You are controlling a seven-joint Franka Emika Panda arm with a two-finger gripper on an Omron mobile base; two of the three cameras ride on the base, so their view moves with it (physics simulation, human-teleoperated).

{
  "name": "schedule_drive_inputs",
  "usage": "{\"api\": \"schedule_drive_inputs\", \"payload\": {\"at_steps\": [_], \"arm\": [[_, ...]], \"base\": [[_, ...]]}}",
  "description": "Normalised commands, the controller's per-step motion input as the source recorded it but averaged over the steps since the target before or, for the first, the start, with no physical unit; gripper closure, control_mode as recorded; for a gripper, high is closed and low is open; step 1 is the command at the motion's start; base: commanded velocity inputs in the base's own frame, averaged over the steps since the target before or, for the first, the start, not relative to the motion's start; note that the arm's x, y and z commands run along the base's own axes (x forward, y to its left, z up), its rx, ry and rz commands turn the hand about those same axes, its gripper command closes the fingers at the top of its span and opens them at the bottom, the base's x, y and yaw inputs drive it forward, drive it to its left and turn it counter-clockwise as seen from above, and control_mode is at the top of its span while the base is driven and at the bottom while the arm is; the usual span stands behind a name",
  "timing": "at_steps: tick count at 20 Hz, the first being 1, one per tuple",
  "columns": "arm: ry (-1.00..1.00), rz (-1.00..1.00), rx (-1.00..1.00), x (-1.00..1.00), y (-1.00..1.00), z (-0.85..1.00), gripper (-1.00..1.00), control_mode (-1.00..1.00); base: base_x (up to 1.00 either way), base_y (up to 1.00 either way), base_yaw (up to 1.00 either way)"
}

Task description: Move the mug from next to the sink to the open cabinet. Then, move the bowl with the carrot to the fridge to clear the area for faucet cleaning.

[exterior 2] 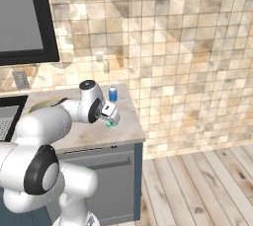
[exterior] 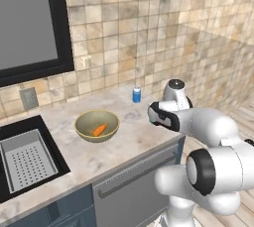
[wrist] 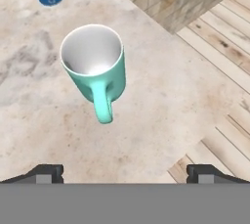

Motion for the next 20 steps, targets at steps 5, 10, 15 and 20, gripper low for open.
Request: {"api": "schedule_drive_inputs", "payload": {"at_steps": [5,10,15,20], "arm": [[0.00,0.00,0.00,0.24,0.04,-0.09,-1.00,-1.00],[0.00,0.00,0.00,0.12,0.00,-0.18,-1.00,-1.00],[0.00,0.00,0.00,0.12,0.01,-0.23,-1.00,-1.00],[0.00,0.00,-0.01,0.24,0.01,-0.25,-1.00,-1.00]], "base": [[0.00,0.00,0.00],[0.00,0.00,0.00],[0.00,0.00,0.00],[0.00,0.00,0.00]]}}
